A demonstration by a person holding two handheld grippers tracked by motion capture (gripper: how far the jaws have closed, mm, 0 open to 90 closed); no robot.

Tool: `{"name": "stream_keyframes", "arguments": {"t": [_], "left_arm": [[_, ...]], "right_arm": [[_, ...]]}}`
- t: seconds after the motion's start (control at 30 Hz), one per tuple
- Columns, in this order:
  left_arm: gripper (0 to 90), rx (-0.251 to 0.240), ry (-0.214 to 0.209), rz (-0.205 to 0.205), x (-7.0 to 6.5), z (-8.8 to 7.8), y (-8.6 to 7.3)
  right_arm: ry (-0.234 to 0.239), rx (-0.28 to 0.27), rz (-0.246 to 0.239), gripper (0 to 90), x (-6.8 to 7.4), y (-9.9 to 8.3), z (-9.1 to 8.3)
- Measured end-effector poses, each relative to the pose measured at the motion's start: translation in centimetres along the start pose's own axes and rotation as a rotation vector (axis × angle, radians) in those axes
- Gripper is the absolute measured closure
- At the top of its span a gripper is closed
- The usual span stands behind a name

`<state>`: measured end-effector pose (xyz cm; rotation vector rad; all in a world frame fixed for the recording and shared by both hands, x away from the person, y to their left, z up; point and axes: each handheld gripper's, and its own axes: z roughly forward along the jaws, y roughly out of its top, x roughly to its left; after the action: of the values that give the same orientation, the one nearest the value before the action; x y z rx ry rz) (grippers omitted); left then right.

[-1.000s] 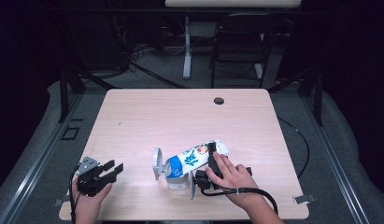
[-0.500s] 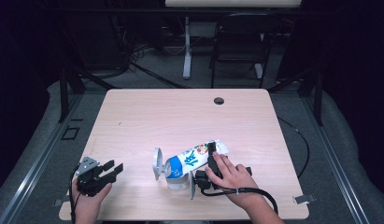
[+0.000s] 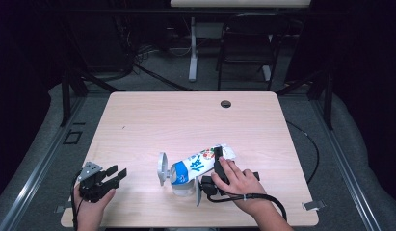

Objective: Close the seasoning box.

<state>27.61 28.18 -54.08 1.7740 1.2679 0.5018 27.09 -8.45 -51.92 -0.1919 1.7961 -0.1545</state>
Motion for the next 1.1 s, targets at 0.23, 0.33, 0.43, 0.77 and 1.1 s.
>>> {"name": "stream_keyframes", "arguments": {"t": [0.23,0.33,0.43,0.77,1.1], "left_arm": [[55.8,0.000,0.000,0.001,-0.01,0.01,0.00],[55.8,0.002,0.001,-0.001,0.04,0.02,-0.02],[55.8,0.003,0.002,-0.002,0.05,0.01,-0.02],[55.8,0.002,0.001,-0.001,0.04,-0.01,0.00],[55.8,0.002,0.002,-0.001,0.04,-0.02,0.00]], "right_arm": [[-0.001,-0.001,-0.004,46.0,0.03,0.01,0.01],[-0.002,-0.001,-0.007,46.1,0.01,0.03,0.01],[-0.003,-0.001,-0.009,46.1,0.00,0.04,0.01],[-0.004,0.002,-0.016,46.2,-0.02,0.06,-0.01],[-0.006,0.003,-0.024,46.2,-0.03,0.08,-0.01]]}}
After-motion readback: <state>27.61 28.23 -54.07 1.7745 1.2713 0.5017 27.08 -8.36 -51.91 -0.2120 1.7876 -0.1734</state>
